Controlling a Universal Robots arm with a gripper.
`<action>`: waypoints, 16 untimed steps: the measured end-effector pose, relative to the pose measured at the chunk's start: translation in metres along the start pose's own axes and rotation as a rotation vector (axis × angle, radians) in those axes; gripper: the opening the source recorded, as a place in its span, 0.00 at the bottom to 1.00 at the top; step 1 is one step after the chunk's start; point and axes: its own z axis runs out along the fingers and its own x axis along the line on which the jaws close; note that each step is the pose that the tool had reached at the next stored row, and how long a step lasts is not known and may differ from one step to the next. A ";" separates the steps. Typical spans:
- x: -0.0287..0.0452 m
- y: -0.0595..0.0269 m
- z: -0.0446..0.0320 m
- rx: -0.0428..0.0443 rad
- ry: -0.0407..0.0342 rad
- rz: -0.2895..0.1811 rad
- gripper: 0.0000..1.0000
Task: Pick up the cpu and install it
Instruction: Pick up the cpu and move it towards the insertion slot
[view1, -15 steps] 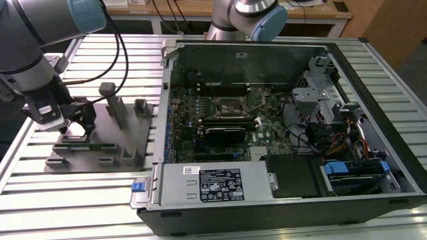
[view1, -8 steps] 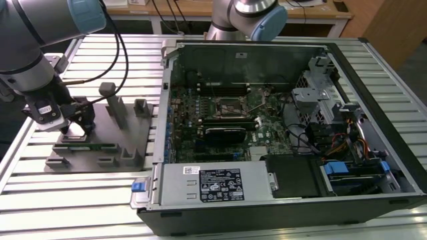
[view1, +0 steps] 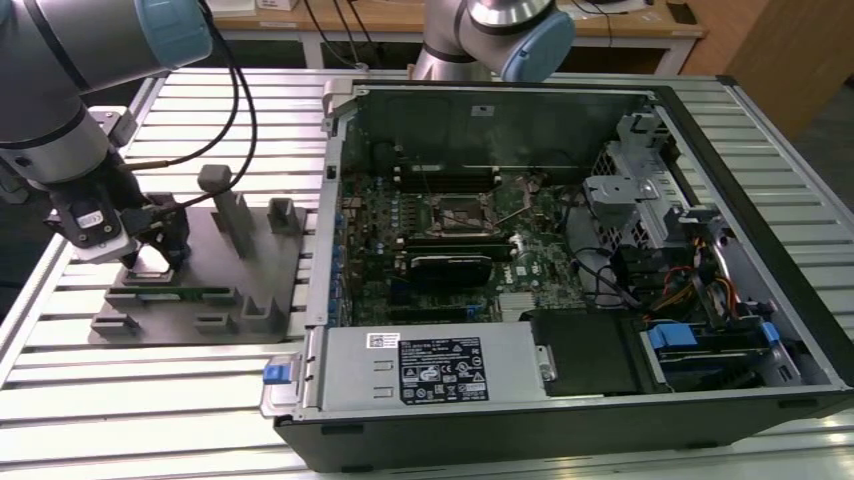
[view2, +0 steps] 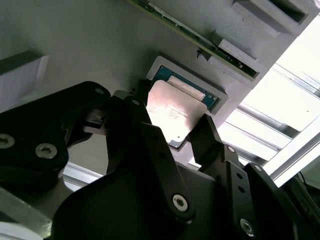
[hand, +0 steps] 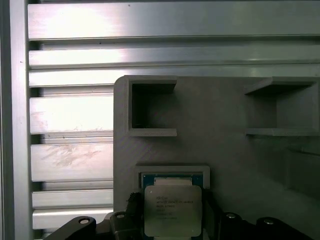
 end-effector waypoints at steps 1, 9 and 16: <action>0.0000 0.0000 0.0000 0.0000 0.0000 0.000 0.60; 0.0000 0.0000 -0.0013 -0.0001 0.0000 0.000 0.60; -0.0001 0.0000 -0.0015 0.0000 0.0000 0.000 0.55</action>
